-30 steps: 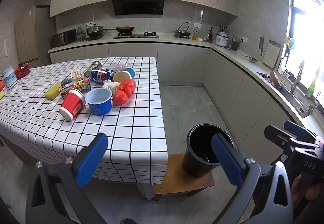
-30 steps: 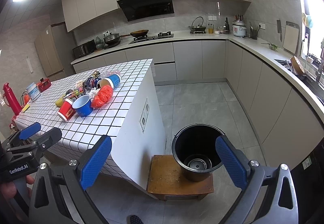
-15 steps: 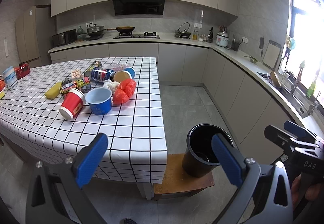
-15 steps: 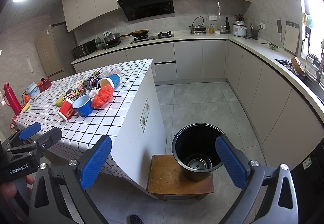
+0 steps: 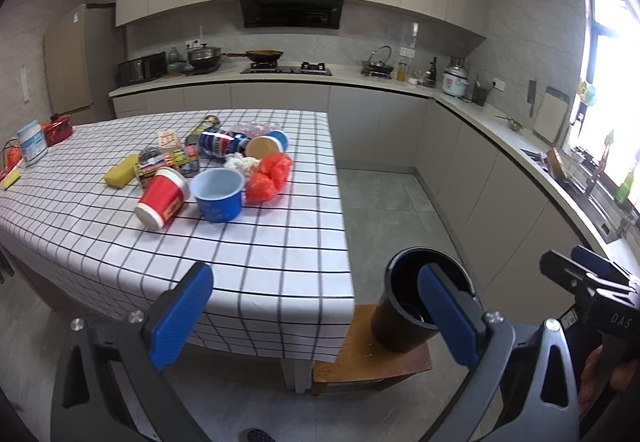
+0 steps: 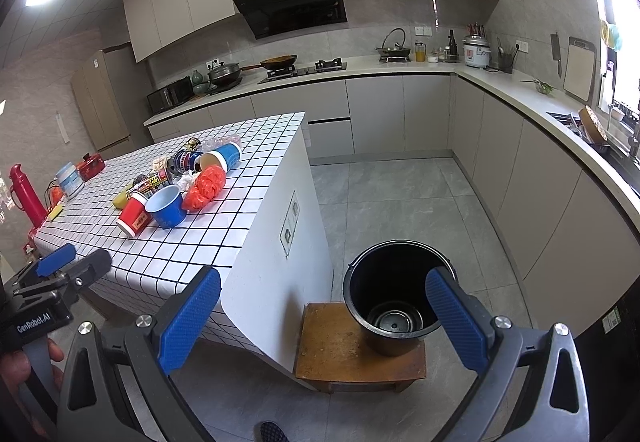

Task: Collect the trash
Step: 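Grasp the red paper cup with the left tool while the right tool grasps the red plastic bag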

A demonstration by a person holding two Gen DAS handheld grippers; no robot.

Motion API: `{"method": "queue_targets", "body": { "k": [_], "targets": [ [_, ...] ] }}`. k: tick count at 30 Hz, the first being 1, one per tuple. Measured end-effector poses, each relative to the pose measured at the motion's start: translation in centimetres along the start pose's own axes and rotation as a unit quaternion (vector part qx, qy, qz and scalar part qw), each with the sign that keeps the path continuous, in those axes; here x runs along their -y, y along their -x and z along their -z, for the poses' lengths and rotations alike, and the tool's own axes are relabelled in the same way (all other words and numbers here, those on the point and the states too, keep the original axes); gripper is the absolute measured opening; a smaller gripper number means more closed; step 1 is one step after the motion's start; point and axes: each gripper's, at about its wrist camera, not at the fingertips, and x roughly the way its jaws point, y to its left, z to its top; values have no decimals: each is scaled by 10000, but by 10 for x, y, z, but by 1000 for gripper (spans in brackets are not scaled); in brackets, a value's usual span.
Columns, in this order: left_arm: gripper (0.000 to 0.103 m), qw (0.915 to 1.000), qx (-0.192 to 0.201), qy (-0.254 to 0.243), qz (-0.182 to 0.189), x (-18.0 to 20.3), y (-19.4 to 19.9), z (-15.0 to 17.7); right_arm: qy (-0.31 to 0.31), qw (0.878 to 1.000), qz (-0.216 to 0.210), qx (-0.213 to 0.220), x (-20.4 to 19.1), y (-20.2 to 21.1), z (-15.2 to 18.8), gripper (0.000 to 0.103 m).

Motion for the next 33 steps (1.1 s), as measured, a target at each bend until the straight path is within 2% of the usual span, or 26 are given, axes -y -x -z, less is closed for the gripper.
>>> {"method": "queue_targets", "body": {
  "k": [4,13,15,19,22,24,29,33],
  "targets": [
    [103,9994,52,293,-197,-31,-4,-1,-53,9999,-94,-40,-3,-12,-5,103],
    [103,9958,-101,507,-755,-97,-38,-6,-396,9986,-327,-111,-27,-56,-26,103],
    [103,9953,-168,603,-744,-111,-48,-9,-393,9986,-329,-140,-38,-68,-32,99],
    [101,9949,-367,519,-777,-136,-72,-16,-410,9975,-468,-331,-65,-104,-46,82],
    [88,9953,-410,308,-826,-151,-88,-22,-431,9963,-576,-465,-85,-131,-56,75],
    [85,9954,-460,313,-784,-161,-98,-27,-438,9959,-600,-514,-98,-148,-61,74],
    [85,9954,-527,308,-743,-186,-128,-39,-488,9943,-695,-645,-131,-191,-73,69],
    [85,9961,-610,343,-530,-203,-156,-44,-553,9930,-751,-727,-157,-226,-81,67]
  ]
}}
